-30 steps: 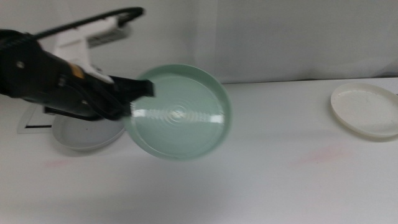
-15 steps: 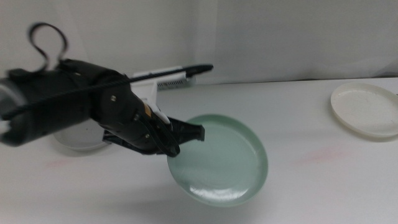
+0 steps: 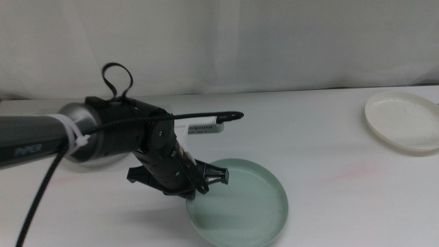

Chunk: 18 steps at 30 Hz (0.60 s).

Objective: Stack the three bowls on top of each other.

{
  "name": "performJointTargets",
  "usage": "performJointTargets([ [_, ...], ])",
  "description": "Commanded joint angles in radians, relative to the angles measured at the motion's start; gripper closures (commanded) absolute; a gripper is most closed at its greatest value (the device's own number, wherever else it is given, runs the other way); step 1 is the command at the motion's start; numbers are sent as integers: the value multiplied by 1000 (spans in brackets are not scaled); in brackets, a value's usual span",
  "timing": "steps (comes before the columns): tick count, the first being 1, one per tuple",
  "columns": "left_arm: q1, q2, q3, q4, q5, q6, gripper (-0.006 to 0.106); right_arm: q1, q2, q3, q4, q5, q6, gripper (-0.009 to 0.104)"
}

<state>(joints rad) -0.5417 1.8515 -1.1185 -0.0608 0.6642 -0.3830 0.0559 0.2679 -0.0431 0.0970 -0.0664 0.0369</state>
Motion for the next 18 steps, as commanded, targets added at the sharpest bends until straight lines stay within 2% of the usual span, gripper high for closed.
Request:
performJointTargets([
  [1, -7, 23, -3, 1, -6, 2, 103, -4, -3, 7, -4, -8, -6, -8],
  [8, -7, 40, -3, 4, -12, 16, 103, -4, -3, 7, -4, -8, -6, -8],
  [11, -7, 40, -3, 22, -22, 16, 96, -4, -3, 7, -4, -8, -6, -8],
  [13, -7, 40, -3, 28, -24, 16, 83, -4, -3, 7, -4, -8, -6, -8],
  [15, -7, 40, -3, 28, -24, 16, 63, -4, -3, 7, -4, -8, -6, -8],
  [18, -7, 40, -3, 30, -24, 16, 15, -4, -3, 7, -4, -8, -6, -8],
])
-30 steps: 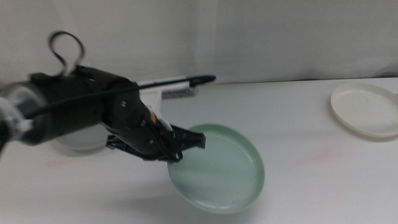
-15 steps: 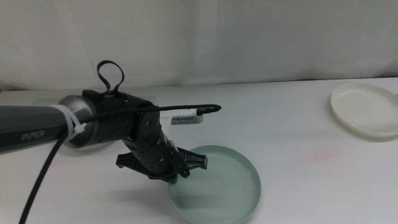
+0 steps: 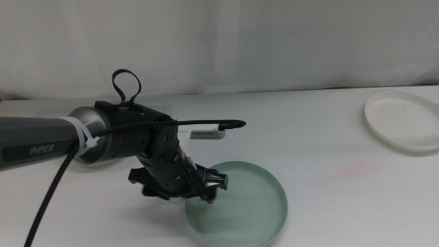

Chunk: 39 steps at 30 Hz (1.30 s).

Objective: Stack the three bowls on top of each other.

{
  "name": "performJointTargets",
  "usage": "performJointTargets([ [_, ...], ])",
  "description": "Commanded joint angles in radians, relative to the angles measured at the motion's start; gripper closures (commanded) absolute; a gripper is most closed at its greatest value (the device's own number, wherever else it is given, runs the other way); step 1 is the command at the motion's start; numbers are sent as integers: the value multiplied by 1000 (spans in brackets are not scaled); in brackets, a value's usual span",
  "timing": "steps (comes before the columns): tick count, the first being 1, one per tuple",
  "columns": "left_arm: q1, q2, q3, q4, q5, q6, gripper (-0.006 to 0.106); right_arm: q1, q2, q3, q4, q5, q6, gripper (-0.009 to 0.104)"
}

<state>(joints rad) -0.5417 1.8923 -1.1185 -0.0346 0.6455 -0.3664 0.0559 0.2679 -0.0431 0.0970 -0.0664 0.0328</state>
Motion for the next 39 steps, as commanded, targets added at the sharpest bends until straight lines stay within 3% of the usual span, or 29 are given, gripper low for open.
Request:
performJointTargets([
  [1, -7, -4, -3, 6, -3, -1, 8, -4, -3, 7, -4, -8, -2, -8],
  [9, -5, -94, -67, 154, 114, 4, 9, -4, -3, 7, -4, -8, -4, -8],
  [13, -1, -185, -150, 288, 246, -9, 9, -4, -3, 7, -4, -13, -6, -8],
  [16, 45, -273, -185, 342, 307, -20, 9, -4, -3, 7, -7, -15, -6, -8],
  [30, 523, -678, -114, 333, 432, 8, 9, -4, -3, 7, -7, -15, -6, -8],
  [39, 553, -663, -73, 304, 335, 8, 9, -4, -3, 7, -7, -15, -6, -8],
])
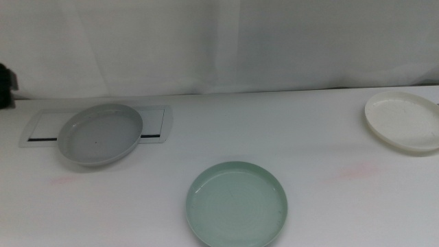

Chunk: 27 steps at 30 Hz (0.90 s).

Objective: Stack the three bowls on top of each other.

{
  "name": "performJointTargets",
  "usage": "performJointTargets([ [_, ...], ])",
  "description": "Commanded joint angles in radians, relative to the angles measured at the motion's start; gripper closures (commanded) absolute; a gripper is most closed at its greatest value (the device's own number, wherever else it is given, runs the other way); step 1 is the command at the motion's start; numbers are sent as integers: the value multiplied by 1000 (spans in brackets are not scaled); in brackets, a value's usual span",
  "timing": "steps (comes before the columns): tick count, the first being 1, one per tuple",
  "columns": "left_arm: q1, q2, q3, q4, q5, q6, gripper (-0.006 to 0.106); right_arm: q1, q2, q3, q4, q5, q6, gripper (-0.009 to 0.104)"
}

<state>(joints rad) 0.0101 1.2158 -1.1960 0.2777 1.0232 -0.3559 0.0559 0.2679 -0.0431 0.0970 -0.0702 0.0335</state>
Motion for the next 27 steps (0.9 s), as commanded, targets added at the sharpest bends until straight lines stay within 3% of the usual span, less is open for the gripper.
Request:
performJointTargets([
  [1, 1, 26, 5, -8, -66, -3, 9, -4, -3, 7, -7, -11, -7, -8],
  [5, 1, 101, 0, -19, -152, -7, 9, -4, -3, 7, -2, -11, -7, -8],
  [16, 105, 457, -117, -188, -239, 43, 9, -4, -3, 7, 0, -11, -7, -8],
  [27, 129, 753, -146, -189, -307, 23, 9, -4, -3, 7, 0, -11, -7, -8],
])
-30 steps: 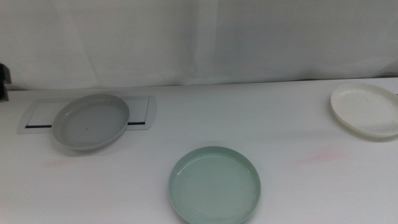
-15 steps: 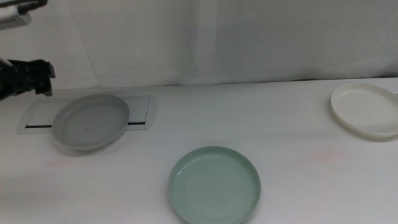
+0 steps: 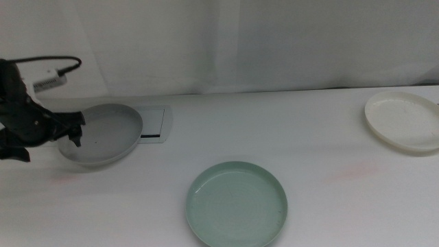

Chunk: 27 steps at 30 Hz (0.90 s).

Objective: Stack the three bowls on top of each other.

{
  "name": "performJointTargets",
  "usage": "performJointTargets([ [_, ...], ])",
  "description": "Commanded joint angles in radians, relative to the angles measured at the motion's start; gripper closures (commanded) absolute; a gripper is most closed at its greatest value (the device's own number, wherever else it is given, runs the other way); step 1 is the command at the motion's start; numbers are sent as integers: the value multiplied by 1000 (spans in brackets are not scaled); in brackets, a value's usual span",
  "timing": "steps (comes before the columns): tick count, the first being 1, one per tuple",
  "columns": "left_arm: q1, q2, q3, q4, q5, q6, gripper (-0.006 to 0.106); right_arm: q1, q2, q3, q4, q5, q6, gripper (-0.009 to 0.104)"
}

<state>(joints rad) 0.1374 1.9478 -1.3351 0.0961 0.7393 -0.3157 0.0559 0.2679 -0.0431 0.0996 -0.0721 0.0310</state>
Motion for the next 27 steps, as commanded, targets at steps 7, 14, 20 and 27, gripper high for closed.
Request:
performJointTargets([
  [7, 1, 89, -7, -7, -43, -38, 9, -4, -3, 7, -3, -9, -4, -8],
  [14, 1, 108, -7, -7, -45, -60, 17, -4, -3, 7, -3, -9, -4, -8],
  [20, 1, 112, -7, -7, -45, -79, 84, -4, -3, 7, -3, -9, -4, -8],
  [27, 1, 122, -7, -7, -48, -80, 103, -4, -3, 7, -3, -9, -4, -8],
])
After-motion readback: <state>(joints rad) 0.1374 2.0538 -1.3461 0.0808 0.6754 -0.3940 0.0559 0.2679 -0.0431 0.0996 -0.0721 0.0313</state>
